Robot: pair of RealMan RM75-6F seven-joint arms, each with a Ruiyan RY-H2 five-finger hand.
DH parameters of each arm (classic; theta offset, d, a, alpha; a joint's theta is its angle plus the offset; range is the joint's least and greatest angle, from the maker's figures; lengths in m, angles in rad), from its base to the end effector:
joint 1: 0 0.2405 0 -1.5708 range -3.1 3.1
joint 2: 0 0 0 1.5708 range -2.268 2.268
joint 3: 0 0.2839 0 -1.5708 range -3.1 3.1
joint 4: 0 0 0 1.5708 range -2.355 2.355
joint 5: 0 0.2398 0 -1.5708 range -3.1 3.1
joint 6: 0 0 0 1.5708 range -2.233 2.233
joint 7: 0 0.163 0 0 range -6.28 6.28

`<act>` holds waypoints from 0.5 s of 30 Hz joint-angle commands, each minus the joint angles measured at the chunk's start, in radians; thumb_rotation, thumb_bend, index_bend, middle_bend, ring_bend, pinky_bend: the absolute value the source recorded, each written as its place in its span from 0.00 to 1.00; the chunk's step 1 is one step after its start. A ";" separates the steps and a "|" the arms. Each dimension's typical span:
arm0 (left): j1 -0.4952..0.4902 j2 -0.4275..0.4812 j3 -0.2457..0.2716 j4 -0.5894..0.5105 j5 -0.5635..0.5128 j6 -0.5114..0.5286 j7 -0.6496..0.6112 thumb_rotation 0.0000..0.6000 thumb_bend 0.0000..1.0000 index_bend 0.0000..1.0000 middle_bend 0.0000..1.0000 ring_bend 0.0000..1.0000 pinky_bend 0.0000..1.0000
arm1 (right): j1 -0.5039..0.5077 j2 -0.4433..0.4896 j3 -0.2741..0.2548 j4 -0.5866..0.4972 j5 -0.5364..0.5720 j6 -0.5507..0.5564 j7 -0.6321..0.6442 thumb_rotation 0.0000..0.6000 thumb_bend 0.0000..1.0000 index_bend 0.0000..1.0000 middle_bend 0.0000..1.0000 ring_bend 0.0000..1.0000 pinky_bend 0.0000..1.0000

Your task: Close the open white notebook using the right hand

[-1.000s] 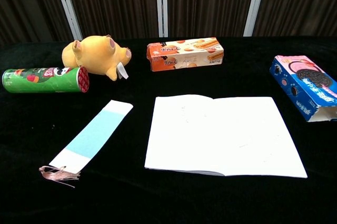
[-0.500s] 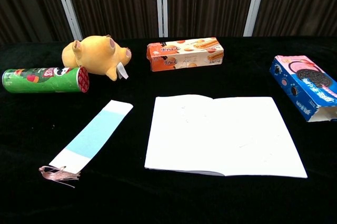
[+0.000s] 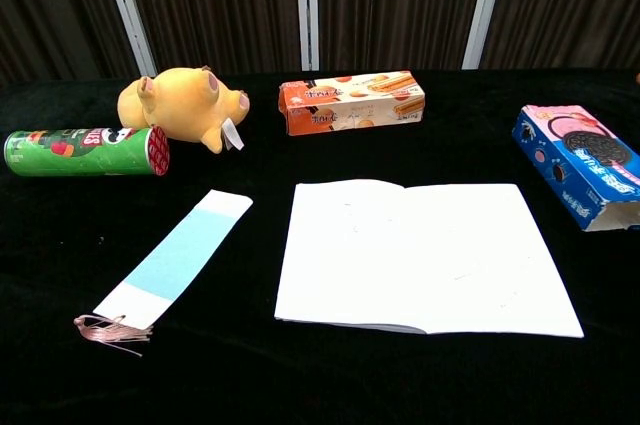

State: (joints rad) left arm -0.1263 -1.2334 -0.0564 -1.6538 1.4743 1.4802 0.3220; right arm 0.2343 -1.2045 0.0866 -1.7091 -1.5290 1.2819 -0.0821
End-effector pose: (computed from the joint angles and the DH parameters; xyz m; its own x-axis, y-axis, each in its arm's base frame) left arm -0.3191 0.2176 0.1010 0.5397 -0.0068 0.8418 0.8414 -0.0301 -0.5396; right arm -0.2800 -0.2520 0.0784 0.3310 -0.1301 0.9346 -0.9306 -0.2087 0.3006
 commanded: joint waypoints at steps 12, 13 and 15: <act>0.017 0.008 0.011 0.035 -0.009 0.011 -0.016 1.00 0.10 0.00 0.00 0.00 0.00 | 0.222 -0.066 -0.039 -0.119 0.005 -0.363 0.148 1.00 0.14 0.00 0.00 0.00 0.00; 0.021 0.006 0.013 0.044 -0.010 0.012 -0.023 1.00 0.10 0.00 0.00 0.00 0.00 | 0.228 -0.080 -0.039 -0.113 0.011 -0.369 0.145 1.00 0.14 0.00 0.00 0.00 0.00; 0.026 0.006 0.015 0.057 -0.017 0.010 -0.038 1.00 0.10 0.00 0.00 0.00 0.00 | 0.240 -0.109 -0.037 -0.101 0.023 -0.380 0.137 1.00 0.14 0.00 0.00 0.00 0.00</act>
State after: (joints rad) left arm -0.1046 -1.2267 -0.0438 -1.6022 1.4605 1.4902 0.2908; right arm 0.4583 -1.2880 0.0521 -1.8203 -1.5151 0.9180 0.0612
